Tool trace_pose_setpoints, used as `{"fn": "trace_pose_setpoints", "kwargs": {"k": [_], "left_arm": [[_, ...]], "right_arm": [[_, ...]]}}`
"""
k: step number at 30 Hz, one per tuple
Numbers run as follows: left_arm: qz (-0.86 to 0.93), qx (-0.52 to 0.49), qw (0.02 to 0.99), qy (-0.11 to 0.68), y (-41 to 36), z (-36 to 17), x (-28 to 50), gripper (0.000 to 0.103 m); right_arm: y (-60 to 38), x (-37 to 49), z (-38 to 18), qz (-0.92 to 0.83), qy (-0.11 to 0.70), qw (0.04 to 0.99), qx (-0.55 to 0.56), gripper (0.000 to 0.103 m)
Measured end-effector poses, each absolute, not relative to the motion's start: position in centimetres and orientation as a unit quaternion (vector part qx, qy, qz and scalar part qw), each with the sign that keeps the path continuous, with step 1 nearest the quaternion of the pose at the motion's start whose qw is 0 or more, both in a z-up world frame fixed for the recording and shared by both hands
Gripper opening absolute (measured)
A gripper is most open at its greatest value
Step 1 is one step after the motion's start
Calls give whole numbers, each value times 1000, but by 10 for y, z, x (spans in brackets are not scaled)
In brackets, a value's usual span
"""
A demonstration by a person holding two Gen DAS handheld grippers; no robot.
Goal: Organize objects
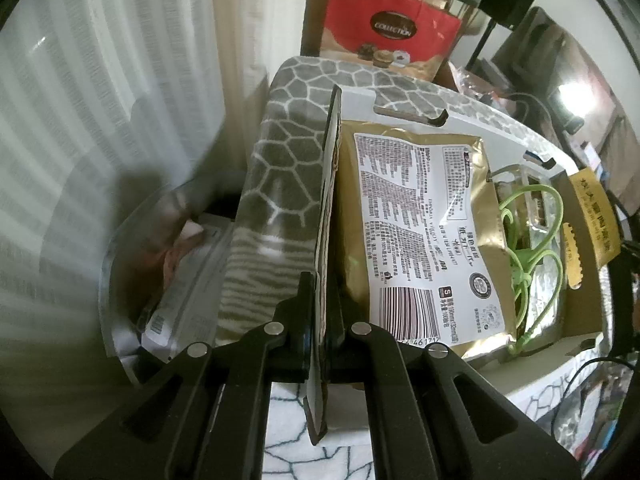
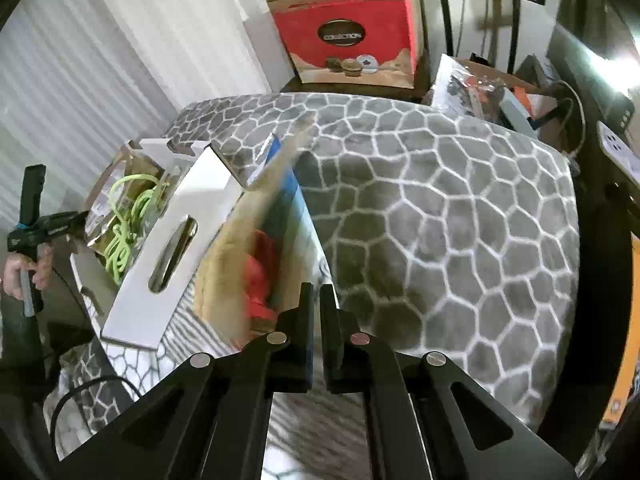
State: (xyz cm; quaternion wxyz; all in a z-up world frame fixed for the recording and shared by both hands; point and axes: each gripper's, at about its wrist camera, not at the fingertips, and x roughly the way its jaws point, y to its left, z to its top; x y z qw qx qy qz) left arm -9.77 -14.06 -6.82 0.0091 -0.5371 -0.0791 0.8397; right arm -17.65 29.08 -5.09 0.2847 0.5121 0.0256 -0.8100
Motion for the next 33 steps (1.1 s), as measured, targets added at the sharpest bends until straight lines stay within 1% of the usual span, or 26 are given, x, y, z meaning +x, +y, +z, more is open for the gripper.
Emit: {"fn": "trace_pose_setpoints", "kwargs": {"k": [4, 5, 7, 8, 9, 10, 11, 12, 17, 20, 21, 22, 23, 28, 33], "left_arm": [[840, -537, 9, -79, -141, -69, -98, 3], [840, -537, 9, -79, -141, -68, -98, 3], [840, -537, 8, -80, -141, -68, -97, 3], [840, -537, 9, -80, -141, -68, -98, 3], [840, -537, 9, -79, -141, -68, -98, 3], [840, -537, 9, -79, -141, -68, -98, 3], [840, -537, 9, -79, -141, -68, -98, 3], [840, -537, 9, -79, -141, -68, -98, 3], [840, -537, 9, -79, -141, -68, -97, 3], [840, -537, 9, -80, -141, -68, -97, 3], [840, -537, 9, -80, -141, -69, -97, 3], [840, -537, 9, -80, -141, -69, -97, 3], [840, -537, 9, -80, -141, -68, -98, 3], [840, -536, 10, -81, -141, -68, -98, 3], [840, -536, 10, -81, -140, -67, -98, 3]], "right_arm": [[301, -163, -44, -815, 16, 282, 506, 3], [301, -161, -43, -814, 13, 286, 506, 5], [297, -158, -41, -812, 9, 285, 509, 6], [293, -156, -42, -810, 9, 283, 513, 10], [291, -154, -42, -809, 9, 283, 515, 26], [287, -152, -42, -809, 10, 284, 515, 37], [280, -149, -42, -808, 10, 290, 512, 50], [274, -147, -42, -807, 10, 298, 510, 52], [244, -137, -54, -797, 42, 312, 515, 52], [228, -136, -70, -791, 72, 300, 529, 52], [225, -136, -73, -789, 74, 299, 532, 48], [223, -135, -77, -787, 76, 299, 535, 39], [221, -134, -79, -784, 77, 302, 537, 26], [227, -123, -72, -791, 71, 305, 525, 25], [250, -108, -47, -802, 72, 307, 508, 25]]}}
